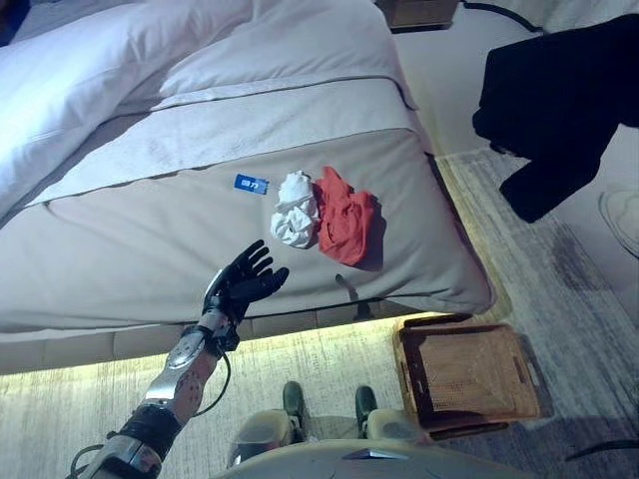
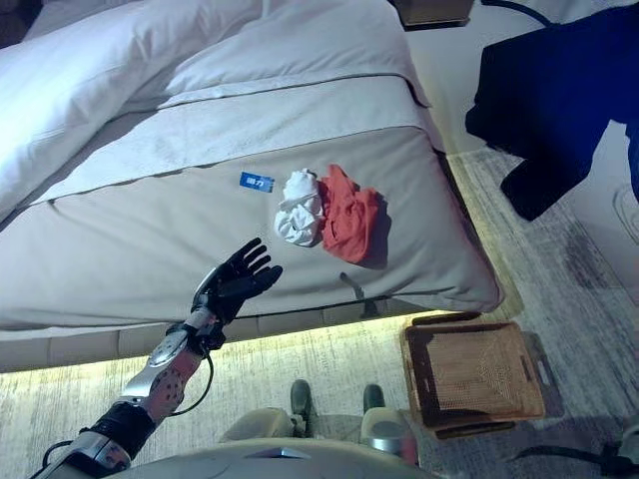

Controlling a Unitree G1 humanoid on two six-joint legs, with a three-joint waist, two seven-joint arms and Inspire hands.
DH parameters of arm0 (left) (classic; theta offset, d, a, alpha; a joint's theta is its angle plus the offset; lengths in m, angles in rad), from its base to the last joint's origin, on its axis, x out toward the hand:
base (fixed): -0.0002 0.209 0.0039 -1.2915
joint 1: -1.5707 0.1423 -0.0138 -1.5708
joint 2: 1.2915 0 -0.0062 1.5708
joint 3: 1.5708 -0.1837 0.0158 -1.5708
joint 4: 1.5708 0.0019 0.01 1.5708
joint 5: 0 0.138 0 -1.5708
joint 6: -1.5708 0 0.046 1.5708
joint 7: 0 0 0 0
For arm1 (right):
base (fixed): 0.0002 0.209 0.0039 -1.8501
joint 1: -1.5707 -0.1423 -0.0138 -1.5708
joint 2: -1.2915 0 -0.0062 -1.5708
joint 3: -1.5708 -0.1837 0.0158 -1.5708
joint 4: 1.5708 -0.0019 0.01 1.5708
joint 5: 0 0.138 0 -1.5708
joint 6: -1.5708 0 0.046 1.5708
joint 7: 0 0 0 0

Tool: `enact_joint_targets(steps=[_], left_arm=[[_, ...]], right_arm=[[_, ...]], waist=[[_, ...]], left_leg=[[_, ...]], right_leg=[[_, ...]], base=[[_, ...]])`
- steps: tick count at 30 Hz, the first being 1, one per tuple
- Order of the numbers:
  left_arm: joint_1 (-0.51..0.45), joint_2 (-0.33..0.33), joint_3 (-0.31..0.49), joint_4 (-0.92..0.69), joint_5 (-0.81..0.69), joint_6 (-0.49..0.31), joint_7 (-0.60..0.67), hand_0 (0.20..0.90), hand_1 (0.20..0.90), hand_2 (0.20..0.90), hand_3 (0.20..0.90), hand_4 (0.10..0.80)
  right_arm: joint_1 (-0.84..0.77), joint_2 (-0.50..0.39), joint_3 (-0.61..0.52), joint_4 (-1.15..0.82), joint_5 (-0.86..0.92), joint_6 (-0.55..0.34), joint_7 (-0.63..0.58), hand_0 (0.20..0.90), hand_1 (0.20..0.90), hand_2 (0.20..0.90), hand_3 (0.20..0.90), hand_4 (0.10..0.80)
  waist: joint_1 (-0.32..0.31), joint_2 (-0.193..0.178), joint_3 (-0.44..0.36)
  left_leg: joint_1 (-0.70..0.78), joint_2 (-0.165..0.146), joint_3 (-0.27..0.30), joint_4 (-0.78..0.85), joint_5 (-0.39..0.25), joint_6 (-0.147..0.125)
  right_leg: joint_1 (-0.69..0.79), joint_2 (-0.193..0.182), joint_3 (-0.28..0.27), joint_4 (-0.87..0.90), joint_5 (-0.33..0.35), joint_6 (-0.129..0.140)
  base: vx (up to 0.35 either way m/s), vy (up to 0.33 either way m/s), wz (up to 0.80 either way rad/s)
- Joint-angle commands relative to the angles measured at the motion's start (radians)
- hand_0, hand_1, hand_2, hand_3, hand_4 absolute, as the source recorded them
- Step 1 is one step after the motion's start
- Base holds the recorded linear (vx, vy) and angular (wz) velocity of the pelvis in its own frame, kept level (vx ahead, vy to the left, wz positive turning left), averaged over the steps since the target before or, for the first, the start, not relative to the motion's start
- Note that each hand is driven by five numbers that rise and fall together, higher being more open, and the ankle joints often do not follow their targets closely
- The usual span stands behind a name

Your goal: Pick up the clothes from the bed and place them into the basket

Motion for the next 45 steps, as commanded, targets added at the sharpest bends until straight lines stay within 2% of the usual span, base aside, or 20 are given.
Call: enact_joint_targets(steps=[1, 7, 15, 20, 25, 35, 36, 37, 45], left_arm=[[-0.039, -0.023, 0.004, -0.011, 0.052, -0.094, -0.031, 0.900, 0.900, 0.900, 0.900, 0.800], [-0.080, -0.060, 0.019, 0.026, 0.069, -0.090, -0.053, 0.900, 0.900, 0.900, 0.900, 0.800], [-0.079, -0.069, 0.028, 0.045, 0.089, -0.073, -0.090, 0.900, 0.900, 0.900, 0.900, 0.800], [-0.089, -0.074, 0.014, 0.036, 0.121, -0.066, -0.082, 0.900, 0.900, 0.900, 0.900, 0.800], [-0.102, -0.067, 0.014, 0.031, 0.131, -0.065, -0.068, 0.900, 0.900, 0.900, 0.900, 0.800], [-0.103, -0.059, 0.022, 0.062, 0.147, -0.066, -0.090, 0.900, 0.900, 0.900, 0.900, 0.800], [-0.101, -0.058, 0.024, 0.066, 0.150, -0.068, -0.092, 0.900, 0.900, 0.900, 0.900, 0.800], [-0.101, -0.058, 0.024, 0.070, 0.150, -0.071, -0.094, 0.900, 0.900, 0.900, 0.900, 0.800], [-0.094, -0.059, 0.029, 0.089, 0.150, -0.088, -0.106, 0.900, 0.900, 0.900, 0.900, 0.800]], right_arm=[[0.065, -0.062, -0.069, -0.049, 0.027, 0.021, 0.025, 0.300, 0.300, 0.300, 0.200, 0.100], [0.265, 0.049, -0.180, -0.069, -0.019, 0.056, 0.057, 0.300, 0.300, 0.300, 0.200, 0.100], [0.442, 0.219, -0.279, -0.101, 0.022, 0.094, 0.039, 0.300, 0.300, 0.300, 0.200, 0.100], [0.462, 0.291, -0.264, -0.059, -0.020, 0.088, 0.050, 0.300, 0.300, 0.300, 0.200, 0.100], [0.474, 0.329, -0.211, -0.027, -0.074, 0.106, 0.059, 0.300, 0.300, 0.300, 0.200, 0.100], [0.456, 0.383, -0.174, 0.119, -0.075, 0.081, 0.052, 0.300, 0.300, 0.300, 0.200, 0.100], [0.460, 0.389, -0.174, 0.121, -0.078, 0.085, 0.039, 0.865, 0.865, 0.865, 0.859, 0.759], [0.465, 0.393, -0.177, 0.124, -0.083, 0.083, 0.030, 0.900, 0.900, 0.900, 0.900, 0.800], [0.478, 0.424, -0.182, 0.165, -0.107, 0.105, -0.030, 0.900, 0.900, 0.900, 0.900, 0.800]], waist=[[-0.046, -0.018, -0.181], [-0.109, -0.007, -0.178], [-0.153, 0.017, -0.170], [-0.155, 0.031, -0.150], [-0.152, 0.044, -0.133], [-0.127, 0.061, -0.117], [-0.126, 0.063, -0.117], [-0.126, 0.064, -0.116], [-0.120, 0.070, -0.113]], left_leg=[[-0.013, 0.047, -0.025, 0.026, -0.100, -0.028], [0.005, 0.061, 0.037, 0.035, -0.114, -0.029], [0.016, 0.069, 0.091, 0.033, -0.117, -0.028], [0.002, 0.070, 0.109, 0.054, -0.125, -0.023], [-0.012, 0.064, 0.115, 0.059, -0.123, -0.020], [-0.015, 0.058, 0.112, 0.056, -0.123, -0.015], [-0.016, 0.057, 0.111, 0.052, -0.122, -0.015], [-0.016, 0.057, 0.111, 0.052, -0.121, -0.015], [-0.010, 0.055, 0.111, 0.035, -0.115, -0.014]], right_leg=[[-0.113, 0.042, 0.021, 0.106, 0.012, -0.005], [-0.115, 0.058, 0.076, 0.097, 0.022, -0.006], [-0.134, 0.068, 0.106, 0.099, 0.037, 0.002], [-0.154, 0.066, 0.102, 0.109, 0.038, 0.005], [-0.166, 0.064, 0.099, 0.108, 0.043, 0.006], [-0.165, 0.058, 0.087, 0.098, 0.047, 0.008], [-0.166, 0.058, 0.086, 0.097, 0.047, 0.009], [-0.166, 0.057, 0.085, 0.097, 0.048, 0.010], [-0.161, 0.059, 0.085, 0.081, 0.054, 0.011]], base=[[-0.021, 0.016, -0.27], [-0.004, 0.007, -0.36], [0.006, -0.041, -0.25], [-0.039, -0.052, -0.14], [-0.045, -0.031, -0.06], [-0.009, -0.012, 0.00], [0.000, 0.000, 0.00], [0.000, 0.000, 0.00], [0.000, 0.000, 0.00]])
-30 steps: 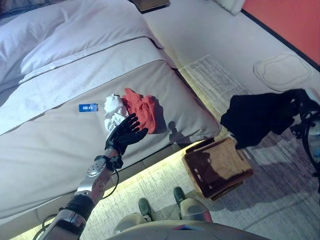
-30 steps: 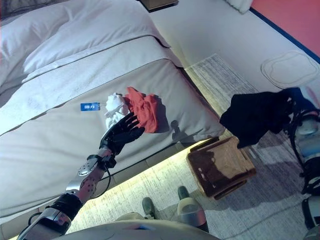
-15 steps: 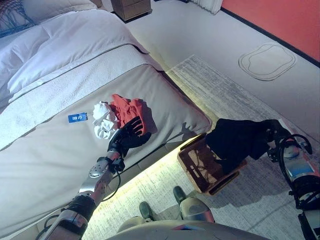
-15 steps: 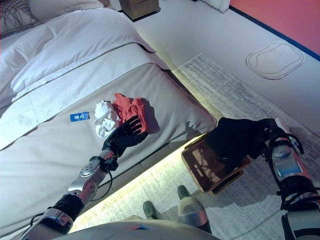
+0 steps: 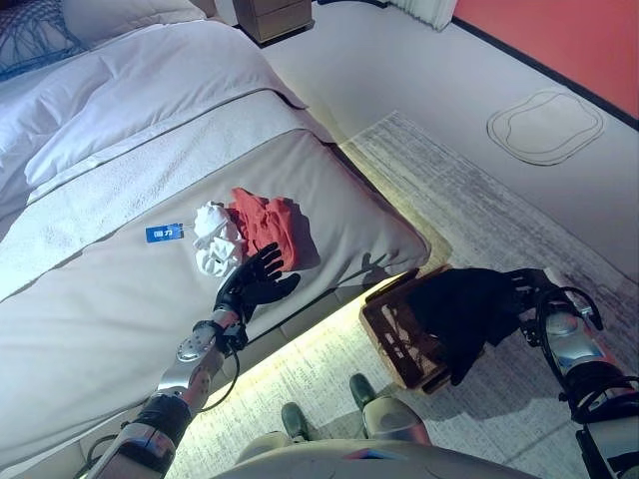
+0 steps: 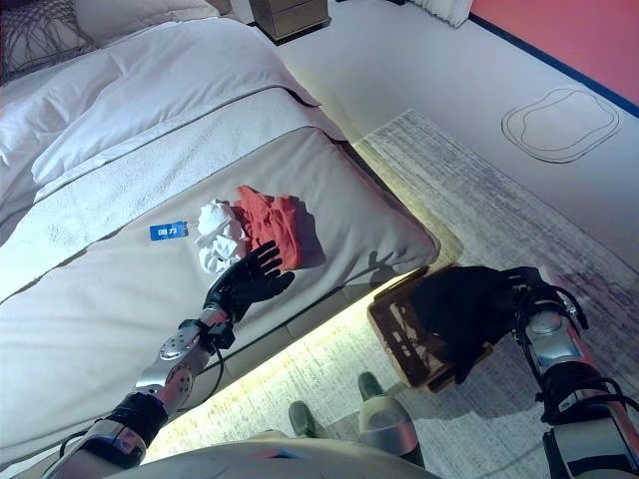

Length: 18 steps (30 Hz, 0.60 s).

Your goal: Pick up the clothes from the bed and place them into the basket

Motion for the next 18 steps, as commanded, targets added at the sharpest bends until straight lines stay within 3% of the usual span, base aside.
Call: enact_joint_targets(steps=[1, 18], left_arm=[[-0.038, -0.012, 0.014, -0.008, 0.020, -0.094, -0.039, 0.900, 0.900, 0.900, 0.900, 0.800], [-0.033, -0.003, 0.025, -0.007, 0.030, -0.076, -0.043, 0.900, 0.900, 0.900, 0.900, 0.800]], right_arm=[[-0.083, -0.046, -0.023, 0.054, -0.048, -0.057, -0.087, 0.900, 0.900, 0.900, 0.900, 0.800], [-0.104, -0.074, -0.028, -0.067, -0.007, -0.034, -0.135, 0.900, 0.900, 0.900, 0.900, 0.800]], waist=[[0.028, 0.006, -0.074], [0.053, -0.014, -0.077]], left_leg=[[-0.027, -0.008, -0.047, 0.073, -0.125, 0.008], [-0.025, -0.008, -0.086, 0.059, -0.114, 0.006]], right_leg=[[-0.090, -0.010, -0.069, 0.081, 0.011, 0.018], [-0.073, -0.009, -0.080, 0.079, 0.006, 0.013]], base=[[0.000, 0.000, 0.00], [0.005, -0.004, 0.02]])
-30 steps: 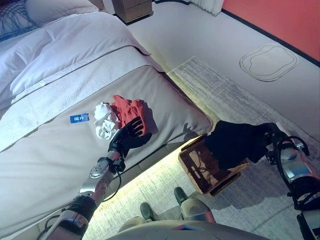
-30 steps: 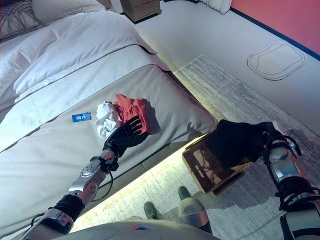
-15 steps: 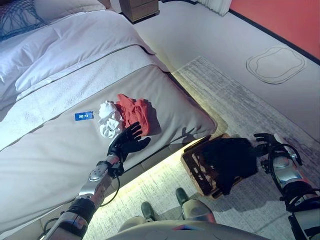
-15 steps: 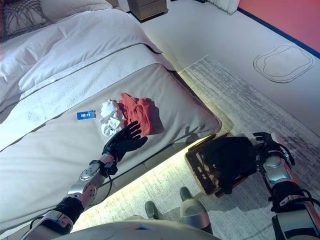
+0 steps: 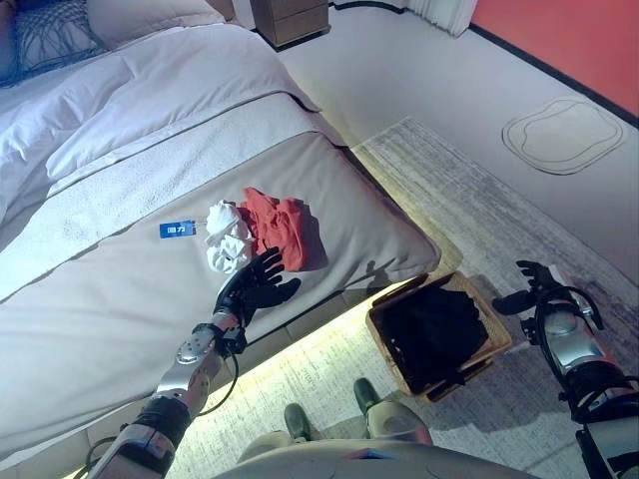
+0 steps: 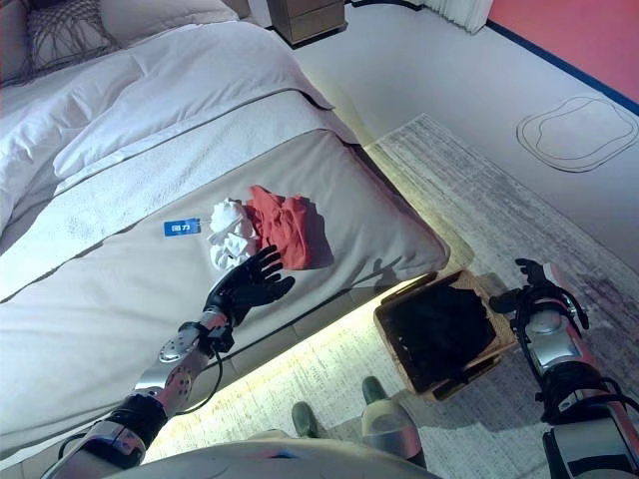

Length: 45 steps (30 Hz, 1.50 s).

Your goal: Pick up the clothes from the bed and place them into the basket

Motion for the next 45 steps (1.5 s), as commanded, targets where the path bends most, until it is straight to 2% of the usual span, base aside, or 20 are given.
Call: enact_joint_targets(steps=[1, 6, 10, 14, 20, 25, 31, 36, 41, 45], left_arm=[[-0.036, -0.004, 0.024, -0.026, 0.010, -0.078, -0.024, 0.900, 0.900, 0.900, 0.900, 0.800], [-0.043, -0.019, 0.024, -0.001, -0.003, -0.081, -0.017, 0.900, 0.900, 0.900, 0.900, 0.800], [-0.052, -0.023, 0.019, 0.000, 0.010, -0.083, -0.023, 0.900, 0.900, 0.900, 0.900, 0.800], [-0.057, -0.025, 0.021, -0.001, 0.012, -0.086, -0.016, 0.900, 0.900, 0.900, 0.900, 0.800], [-0.060, -0.014, 0.025, -0.005, 0.013, -0.103, -0.024, 0.900, 0.900, 0.900, 0.900, 0.800], [-0.062, 0.025, 0.010, -0.064, -0.007, -0.149, -0.106, 0.900, 0.900, 0.900, 0.900, 0.800], [-0.078, 0.048, -0.035, -0.133, -0.034, -0.192, -0.110, 0.900, 0.900, 0.900, 0.900, 0.800], [-0.051, 0.069, -0.051, -0.191, -0.084, -0.206, -0.150, 0.900, 0.900, 0.900, 0.900, 0.800], [-0.003, 0.085, -0.056, -0.245, -0.093, -0.217, -0.158, 0.900, 0.900, 0.900, 0.900, 0.800], [0.022, 0.096, -0.041, -0.300, -0.136, -0.226, -0.144, 0.900, 0.900, 0.900, 0.900, 0.800]], right_arm=[[-0.113, -0.075, -0.023, -0.057, -0.004, -0.039, -0.105, 0.900, 0.900, 0.900, 0.900, 0.800], [-0.216, -0.088, 0.028, -0.153, -0.038, -0.032, -0.123, 0.900, 0.900, 0.900, 0.900, 0.800], [-0.335, -0.074, 0.102, -0.179, -0.028, -0.013, -0.128, 0.900, 0.900, 0.900, 0.900, 0.800], [-0.420, -0.070, 0.156, -0.153, -0.018, -0.018, -0.113, 0.900, 0.900, 0.900, 0.900, 0.800], [-0.543, -0.058, 0.233, -0.126, 0.005, -0.041, -0.098, 0.900, 0.900, 0.900, 0.900, 0.800], [-0.636, -0.063, 0.279, -0.133, 0.020, -0.031, -0.117, 0.900, 0.900, 0.900, 0.900, 0.800], [-0.720, -0.047, 0.343, -0.094, 0.031, -0.029, -0.143, 0.900, 0.900, 0.900, 0.900, 0.800], [-0.776, -0.048, 0.371, -0.033, 0.048, -0.002, -0.167, 0.900, 0.900, 0.900, 0.900, 0.800], [-0.827, -0.044, 0.379, 0.020, 0.077, 0.016, -0.175, 0.900, 0.900, 0.900, 0.900, 0.800], [-0.864, -0.052, 0.388, 0.049, 0.082, 0.062, -0.185, 0.900, 0.900, 0.900, 0.900, 0.800]], waist=[[0.029, -0.021, -0.066], [0.051, -0.025, -0.064], [0.103, -0.034, -0.046], [0.134, -0.035, -0.026], [0.197, -0.024, 0.051], [0.246, -0.004, 0.145], [0.288, 0.024, 0.236], [0.329, 0.048, 0.293], [0.365, 0.063, 0.294], [0.385, 0.076, 0.294]], left_leg=[[-0.018, -0.008, -0.069, 0.062, -0.114, 0.005], [-0.023, -0.016, -0.106, 0.067, -0.113, 0.005], [-0.055, -0.032, -0.169, 0.102, -0.118, 0.004], [-0.084, -0.045, -0.204, 0.150, -0.127, 0.002], [-0.181, -0.079, -0.281, 0.284, -0.149, -0.003], [-0.286, -0.102, -0.332, 0.357, -0.145, -0.001], [-0.397, -0.124, -0.373, 0.442, -0.140, 0.003], [-0.473, -0.140, -0.392, 0.505, -0.143, 0.006], [-0.592, -0.148, -0.390, 0.596, -0.168, 0.008], [-0.693, -0.161, -0.391, 0.671, -0.184, 0.019]], right_leg=[[-0.074, -0.009, -0.062, 0.080, 0.005, 0.012], [-0.065, -0.010, -0.080, 0.093, -0.012, 0.004], [-0.064, -0.019, -0.124, 0.118, -0.037, -0.012], [-0.067, -0.027, -0.158, 0.138, -0.055, -0.026], [-0.106, -0.045, -0.236, 0.232, -0.104, -0.056], [-0.190, -0.058, -0.276, 0.329, -0.140, -0.076], [-0.294, -0.075, -0.332, 0.463, -0.184, -0.098], [-0.368, -0.090, -0.367, 0.569, -0.222, -0.113], [-0.479, -0.106, -0.395, 0.685, -0.261, -0.127], [-0.579, -0.109, -0.398, 0.775, -0.288, -0.138]], base=[[0.017, -0.001, 0.06], [0.023, -0.009, 0.06], [0.006, -0.045, 0.30], [0.012, -0.019, 0.34], [0.001, -0.017, 0.44], [-0.099, -0.034, 0.40], [-0.068, -0.038, 0.36], [-0.033, -0.046, 0.37], [-0.018, -0.018, 0.23], [-0.038, -0.010, 0.20]])
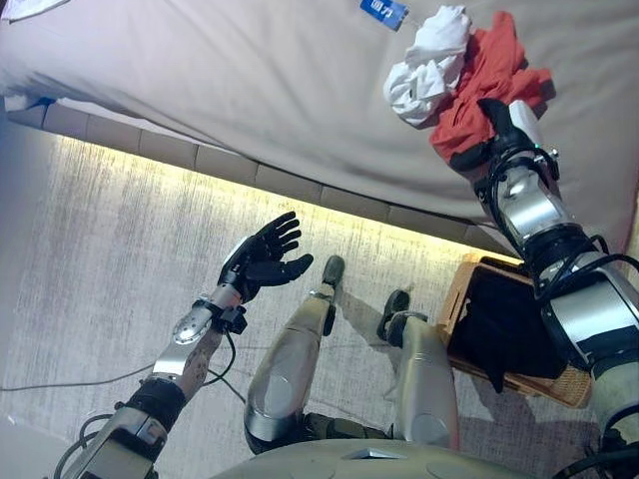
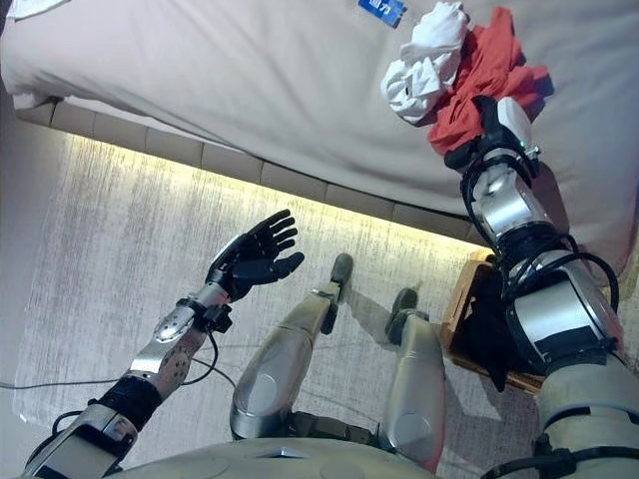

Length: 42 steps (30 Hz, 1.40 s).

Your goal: Pick up the clothes from the bed and place them into the basket

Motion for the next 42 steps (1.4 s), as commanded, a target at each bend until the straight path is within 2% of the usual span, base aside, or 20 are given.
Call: enact_joint_targets(steps=[1, 5, 11, 12, 13, 14, 22, 29, 30, 33, 42], left_arm=[[0.055, 0.025, 0.023, -0.187, -0.068, -0.104, -0.015, 0.900, 0.900, 0.900, 0.900, 0.800], [0.071, 0.031, 0.020, -0.234, -0.079, -0.101, 0.006, 0.900, 0.900, 0.900, 0.900, 0.800], [0.126, 0.050, 0.052, -0.293, -0.146, -0.095, 0.025, 0.900, 0.900, 0.900, 0.900, 0.800], [0.141, 0.056, 0.063, -0.314, -0.151, -0.085, 0.025, 0.900, 0.900, 0.900, 0.900, 0.800], [0.147, 0.059, 0.068, -0.324, -0.150, -0.080, 0.024, 0.900, 0.900, 0.900, 0.900, 0.800], [0.152, 0.064, 0.069, -0.334, -0.146, -0.077, 0.025, 0.900, 0.900, 0.900, 0.900, 0.800], [0.154, 0.079, 0.084, -0.343, -0.157, -0.075, 0.009, 0.900, 0.900, 0.900, 0.900, 0.800], [0.150, 0.079, 0.088, -0.317, -0.160, -0.073, 0.003, 0.900, 0.900, 0.900, 0.900, 0.800], [0.144, 0.078, 0.093, -0.311, -0.157, -0.074, 0.000, 0.900, 0.900, 0.900, 0.900, 0.800], [0.136, 0.073, 0.096, -0.301, -0.154, -0.071, 0.008, 0.900, 0.900, 0.900, 0.900, 0.800], [0.133, 0.043, 0.098, -0.263, -0.095, -0.044, 0.105, 0.900, 0.900, 0.900, 0.900, 0.800]], right_arm=[[-0.151, -0.084, 0.038, 0.011, -0.005, -0.001, -0.051, 0.900, 0.900, 0.900, 0.900, 0.800], [-0.200, -0.102, 0.064, 0.119, -0.039, -0.012, -0.052, 0.900, 0.900, 0.900, 0.900, 0.800], [-0.319, -0.183, 0.158, 0.219, -0.189, 0.064, -0.028, 0.900, 0.900, 0.900, 0.900, 0.800], [-0.340, -0.205, 0.189, 0.214, -0.219, 0.087, 0.005, 0.702, 0.702, 0.702, 0.669, 0.569], [-0.351, -0.213, 0.208, 0.213, -0.223, 0.093, 0.017, 0.326, 0.326, 0.326, 0.230, 0.130], [-0.358, -0.220, 0.224, 0.215, -0.216, 0.090, 0.024, 0.300, 0.300, 0.300, 0.200, 0.100], [-0.335, -0.232, 0.211, 0.202, -0.203, 0.044, -0.037, 0.300, 0.300, 0.300, 0.200, 0.100], [-0.280, -0.265, 0.164, 0.196, -0.188, -0.020, -0.041, 0.300, 0.300, 0.300, 0.200, 0.100], [-0.275, -0.276, 0.150, 0.187, -0.180, -0.033, -0.044, 0.300, 0.300, 0.300, 0.200, 0.100], [-0.246, -0.303, 0.110, 0.161, -0.156, -0.074, -0.043, 0.300, 0.300, 0.300, 0.200, 0.100], [-0.102, -0.394, -0.006, 0.027, -0.107, -0.155, -0.025, 0.300, 0.300, 0.300, 0.200, 0.100]], waist=[[0.026, 0.042, -0.041], [0.048, 0.056, -0.041], [0.075, 0.076, -0.041], [0.079, 0.075, -0.041], [0.080, 0.075, -0.041], [0.081, 0.074, -0.041], [0.072, 0.060, -0.041], [0.043, 0.028, -0.041], [0.036, 0.021, -0.041], [0.019, -0.004, -0.042], [-0.049, -0.081, -0.168]], left_leg=[[-0.064, -0.030, -0.001, 0.179, -0.192, 0.040], [-0.111, -0.040, 0.000, 0.236, -0.225, 0.045], [-0.215, -0.053, 0.012, 0.341, -0.249, 0.056], [-0.236, -0.051, 0.016, 0.365, -0.255, 0.058], [-0.244, -0.049, 0.019, 0.377, -0.258, 0.058], [-0.249, -0.048, 0.021, 0.385, -0.261, 0.059], [-0.214, -0.043, 0.017, 0.390, -0.275, 0.059], [-0.055, -0.015, 0.025, 0.319, -0.266, 0.044], [-0.034, -0.009, 0.025, 0.288, -0.236, 0.042], [0.071, 0.010, 0.030, 0.230, -0.224, 0.036], [0.278, 0.071, 0.065, 0.067, -0.200, 0.021]], right_leg=[[-0.036, 0.059, -0.041, 0.069, -0.007, -0.053], [-0.081, 0.055, -0.038, 0.136, -0.046, -0.051], [-0.185, 0.048, -0.055, 0.231, -0.069, -0.059], [-0.205, 0.044, -0.058, 0.245, -0.070, -0.058], [-0.213, 0.044, -0.058, 0.251, -0.070, -0.058], [-0.217, 0.044, -0.058, 0.255, -0.070, -0.057], [-0.177, 0.059, -0.051, 0.247, -0.072, -0.051], [-0.013, 0.063, -0.039, 0.160, -0.065, -0.049], [0.008, 0.062, -0.043, 0.129, -0.040, -0.055], [0.112, 0.064, -0.035, 0.059, -0.030, -0.050], [0.335, 0.096, -0.013, -0.191, 0.023, -0.039]], base=[[-0.075, -0.024, 0.09], [0.011, -0.029, 0.16], [-0.025, -0.008, 0.11], [-0.029, -0.021, 0.10], [-0.029, -0.028, 0.06], [0.000, 0.000, 0.00], [-0.001, 0.000, -0.01], [0.002, 0.026, -0.14], [-0.038, 0.046, -0.13], [0.018, 0.049, -0.14], [0.103, 0.048, -0.27]])
